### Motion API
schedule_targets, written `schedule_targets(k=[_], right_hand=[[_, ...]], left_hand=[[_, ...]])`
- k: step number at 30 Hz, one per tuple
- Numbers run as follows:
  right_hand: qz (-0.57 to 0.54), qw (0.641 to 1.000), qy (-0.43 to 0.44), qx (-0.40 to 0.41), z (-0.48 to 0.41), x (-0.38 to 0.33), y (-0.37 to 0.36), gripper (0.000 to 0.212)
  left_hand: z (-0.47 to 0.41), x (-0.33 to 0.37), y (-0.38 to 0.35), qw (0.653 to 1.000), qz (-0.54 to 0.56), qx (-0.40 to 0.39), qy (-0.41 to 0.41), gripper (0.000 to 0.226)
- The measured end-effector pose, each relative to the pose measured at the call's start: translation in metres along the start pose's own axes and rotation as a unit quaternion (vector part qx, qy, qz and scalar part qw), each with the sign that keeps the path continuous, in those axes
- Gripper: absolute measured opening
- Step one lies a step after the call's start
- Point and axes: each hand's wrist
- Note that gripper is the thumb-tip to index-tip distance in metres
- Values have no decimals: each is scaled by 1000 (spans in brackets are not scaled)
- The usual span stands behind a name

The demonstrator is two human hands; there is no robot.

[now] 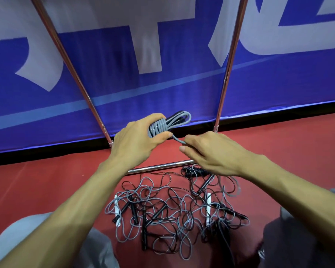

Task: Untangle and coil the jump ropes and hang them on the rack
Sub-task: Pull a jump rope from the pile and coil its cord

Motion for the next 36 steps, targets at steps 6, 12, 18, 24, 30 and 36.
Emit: schedule_targets(k=[6, 12, 18, 24, 30, 36], right_hand=[[137, 964, 178, 142, 2, 4, 17, 30], [71, 963, 153, 209, -1, 13, 24, 22], [-2, 981, 51, 188, -5, 24, 22, 39], [-194, 978, -50, 52, -13, 34, 15, 22], [-340, 937, -72, -28, -14, 29, 5, 19], [-285, 956, -72, -17, -8, 20, -1, 38]], left_hand=[[2, 2, 0, 981, -124, -73, -130, 48], [7, 14, -1, 972, -131, -101, -169, 60], [13, 20, -5, 975, -137, -57, -167, 60], [15, 18, -5, 994, 0, -53, -95, 37], [14, 13, -2, 988, 98, -94, -71, 36], [9, 9, -7, 979, 181, -88, -38, 45]])
Point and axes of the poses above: each hand's wrist, its own z-axis away from the middle knuckle, its own y-axis out of the back of the hand, x = y × z, and after that the axes turned 10 degrees about x, right-handed
